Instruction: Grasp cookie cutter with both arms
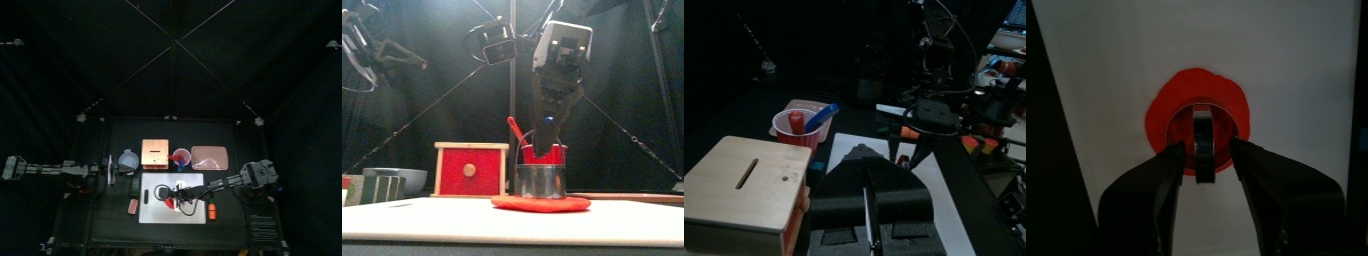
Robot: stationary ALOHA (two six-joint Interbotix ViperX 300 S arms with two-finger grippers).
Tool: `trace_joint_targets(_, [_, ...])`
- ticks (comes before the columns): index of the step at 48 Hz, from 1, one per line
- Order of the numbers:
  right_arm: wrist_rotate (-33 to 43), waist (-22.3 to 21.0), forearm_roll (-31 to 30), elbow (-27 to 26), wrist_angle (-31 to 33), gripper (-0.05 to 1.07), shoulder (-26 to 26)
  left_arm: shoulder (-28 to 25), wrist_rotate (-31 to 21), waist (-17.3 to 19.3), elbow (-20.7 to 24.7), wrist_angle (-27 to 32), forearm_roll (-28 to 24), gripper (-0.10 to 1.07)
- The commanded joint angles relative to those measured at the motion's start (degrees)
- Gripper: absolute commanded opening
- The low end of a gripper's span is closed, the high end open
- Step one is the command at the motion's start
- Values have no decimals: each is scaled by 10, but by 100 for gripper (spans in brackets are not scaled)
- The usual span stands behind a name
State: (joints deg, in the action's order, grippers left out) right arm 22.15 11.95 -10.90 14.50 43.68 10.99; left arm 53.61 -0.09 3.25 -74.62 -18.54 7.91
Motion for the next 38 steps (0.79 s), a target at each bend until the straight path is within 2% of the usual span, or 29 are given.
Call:
trace_joint_targets(1, [0,3,-13,-5,-3,83,-44,-4,0,0,9,-2,1,8])
trace_joint_targets(10, [3,3,-33,20,-44,83,-84,-35,0,-2,22,-9,1,10])
trace_joint_targets(16, [3,3,-29,50,-95,83,-116,-72,0,-2,41,-24,8,23])
trace_joint_targets(22, [1,3,-36,91,-149,83,-152,-105,1,-3,56,-41,6,42])
trace_joint_targets(30, [0,-1,-54,163,-213,84,-207,-143,2,-22,68,-78,4,67])
trace_joint_targets(33, [-3,-6,-62,189,-235,84,-229,-157,3,-33,69,-96,4,72])
trace_joint_targets(38, [-1,-17,-72,229,-283,84,-265,-178,5,-45,74,-119,3,73])
